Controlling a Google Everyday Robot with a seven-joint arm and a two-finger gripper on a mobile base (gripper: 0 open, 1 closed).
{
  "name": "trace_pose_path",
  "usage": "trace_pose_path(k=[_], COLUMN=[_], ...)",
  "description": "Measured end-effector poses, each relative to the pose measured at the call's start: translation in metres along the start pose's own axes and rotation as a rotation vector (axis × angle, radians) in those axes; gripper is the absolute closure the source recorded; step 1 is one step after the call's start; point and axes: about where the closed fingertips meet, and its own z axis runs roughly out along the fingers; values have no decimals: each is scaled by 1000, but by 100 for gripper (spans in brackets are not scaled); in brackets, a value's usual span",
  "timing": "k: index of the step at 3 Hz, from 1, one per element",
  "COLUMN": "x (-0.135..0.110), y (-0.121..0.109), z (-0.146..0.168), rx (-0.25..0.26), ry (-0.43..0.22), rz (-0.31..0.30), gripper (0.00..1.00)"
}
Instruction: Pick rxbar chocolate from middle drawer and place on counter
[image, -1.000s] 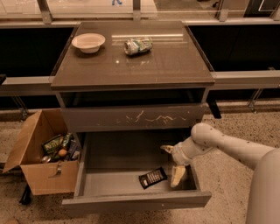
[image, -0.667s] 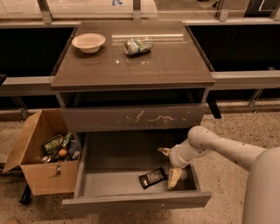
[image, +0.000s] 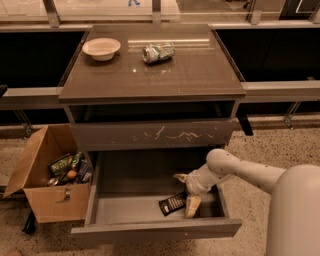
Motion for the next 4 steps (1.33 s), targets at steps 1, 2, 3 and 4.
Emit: trace_pose_path(k=[1,2,3,4], x=[3,6,11,10], y=[2,4,7,7], z=[20,31,38,37], rx=[-35,-57,-78,-85], ry=[-13,-17,-16,-16], rz=[5,13,23,24], gripper=[2,25,49,72])
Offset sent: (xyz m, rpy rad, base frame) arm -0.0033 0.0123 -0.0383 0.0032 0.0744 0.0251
